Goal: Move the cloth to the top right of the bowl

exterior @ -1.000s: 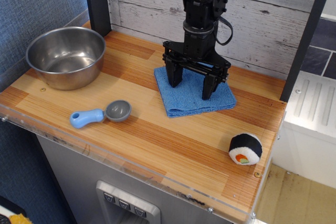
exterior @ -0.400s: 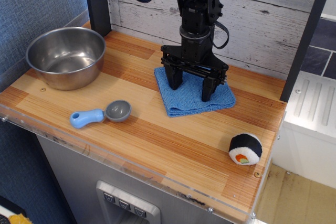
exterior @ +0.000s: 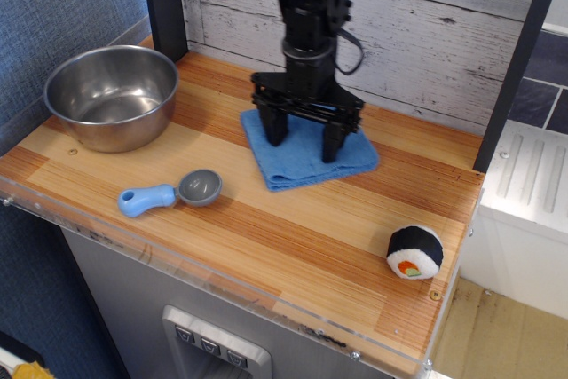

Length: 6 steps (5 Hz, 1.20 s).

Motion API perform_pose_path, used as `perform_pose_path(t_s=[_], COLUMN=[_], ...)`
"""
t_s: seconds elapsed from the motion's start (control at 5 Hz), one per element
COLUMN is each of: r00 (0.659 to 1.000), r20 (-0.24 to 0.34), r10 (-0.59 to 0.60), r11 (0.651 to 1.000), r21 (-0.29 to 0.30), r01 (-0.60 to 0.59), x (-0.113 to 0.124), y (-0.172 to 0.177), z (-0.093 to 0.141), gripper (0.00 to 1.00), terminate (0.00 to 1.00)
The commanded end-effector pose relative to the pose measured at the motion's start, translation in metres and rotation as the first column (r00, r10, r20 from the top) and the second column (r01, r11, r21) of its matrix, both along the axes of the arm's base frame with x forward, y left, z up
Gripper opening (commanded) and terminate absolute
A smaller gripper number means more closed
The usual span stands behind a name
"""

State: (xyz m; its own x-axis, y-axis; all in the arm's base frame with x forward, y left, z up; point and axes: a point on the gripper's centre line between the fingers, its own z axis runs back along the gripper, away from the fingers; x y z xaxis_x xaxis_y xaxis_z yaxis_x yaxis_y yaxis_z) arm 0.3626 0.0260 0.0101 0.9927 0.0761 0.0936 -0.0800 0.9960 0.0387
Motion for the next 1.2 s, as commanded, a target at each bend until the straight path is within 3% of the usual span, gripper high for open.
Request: perform_pose_path(t_s=[0.0, 0.4, 0.6, 1.0], r00=[0.995, 0.986, 0.988, 0.988], r20=[0.044, 0.041, 0.009, 0.034], r10=[0.087, 0.16, 0.152, 0.149], r11=[0.996, 0.987, 0.988, 0.989], r21=[-0.027, -0.028, 0.008, -0.004], r01=[-0.086, -0.159, -0.152, -0.149], x=[0.012, 0.018, 0.018, 0.018], y=[0.039, 0.068, 0.069, 0.068], z=[0.012, 0.015, 0.016, 0.027], gripper=[1.0, 1.0, 1.0, 1.0], terminate=[0.0, 0.0, 0.0, 0.0])
